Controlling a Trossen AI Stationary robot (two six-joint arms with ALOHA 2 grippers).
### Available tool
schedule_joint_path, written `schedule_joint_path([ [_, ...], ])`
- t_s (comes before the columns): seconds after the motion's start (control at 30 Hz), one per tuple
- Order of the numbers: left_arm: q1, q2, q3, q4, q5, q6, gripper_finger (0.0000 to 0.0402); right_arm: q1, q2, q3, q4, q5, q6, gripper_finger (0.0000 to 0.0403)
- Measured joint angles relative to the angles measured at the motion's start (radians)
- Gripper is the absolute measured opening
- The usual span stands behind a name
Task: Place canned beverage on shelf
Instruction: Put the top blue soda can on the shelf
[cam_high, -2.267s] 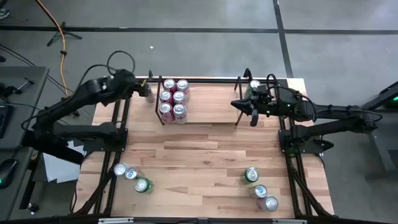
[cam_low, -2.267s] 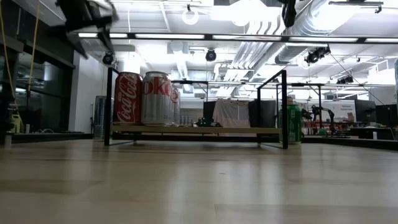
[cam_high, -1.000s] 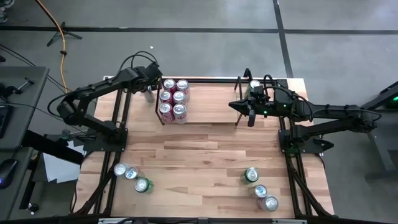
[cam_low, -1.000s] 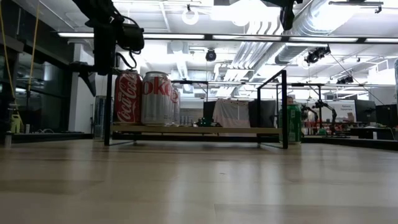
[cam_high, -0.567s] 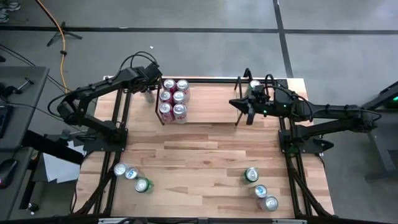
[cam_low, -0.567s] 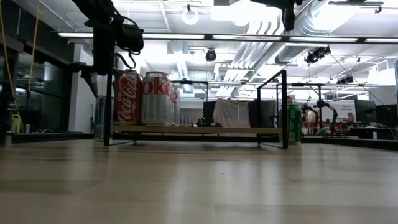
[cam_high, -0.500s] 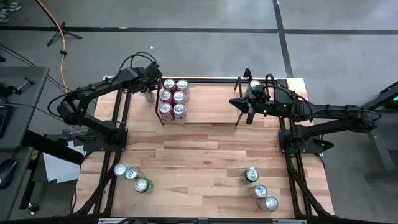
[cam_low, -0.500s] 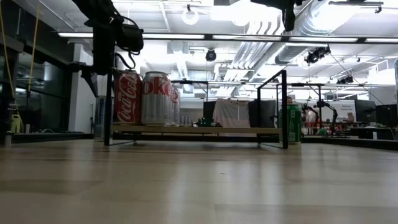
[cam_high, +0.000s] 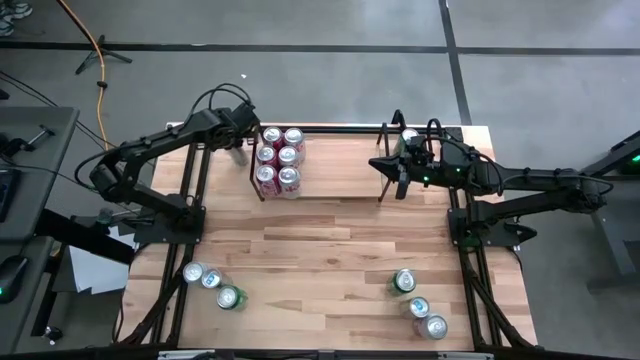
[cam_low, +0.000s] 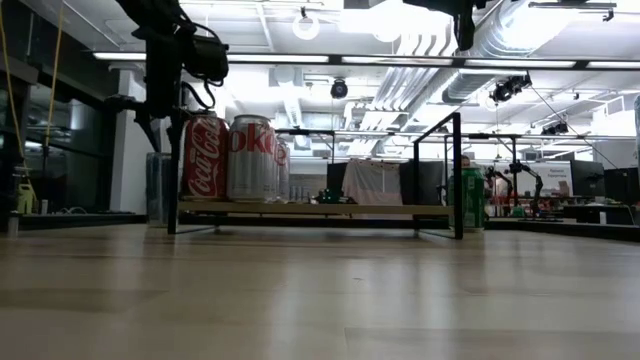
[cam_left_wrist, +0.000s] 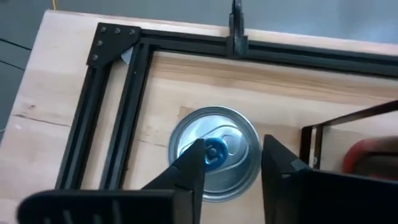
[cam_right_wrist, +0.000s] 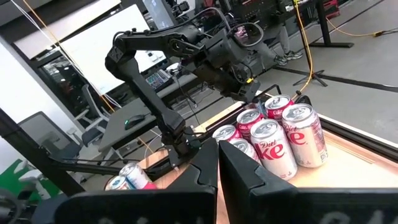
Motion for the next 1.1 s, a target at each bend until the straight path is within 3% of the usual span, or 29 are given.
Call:
schedule_joint_path([
  [0.2, 0.001, -0.030, -0.002, -0.001, -0.008, 0.061, 0.0031, 0.000, 0.000, 0.000, 0.001, 0.005, 0.000, 0.0000],
  [0.4, 0.001, -0.039, -0.002, 0.007, 0.006, 0.069, 0.0043, 0.000, 0.000, 0.000, 0.001, 0.006, 0.000, 0.0000],
  [0.63, 0.000, -0.096, 0.000, 0.065, 0.094, 0.119, 0.0099, 0.000, 0.000, 0.000, 0.000, 0.006, -0.004, 0.0000],
  [0.87, 0.006, -0.176, 0.001, 0.069, 0.044, 0.181, 0.0170, 0.000, 0.000, 0.000, -0.001, 0.006, -0.005, 0.0000],
  [1.1, 0.021, -0.149, 0.001, 0.063, 0.007, 0.168, 0.0242, 0.000, 0.000, 0.000, -0.002, 0.027, -0.007, 0.0000],
])
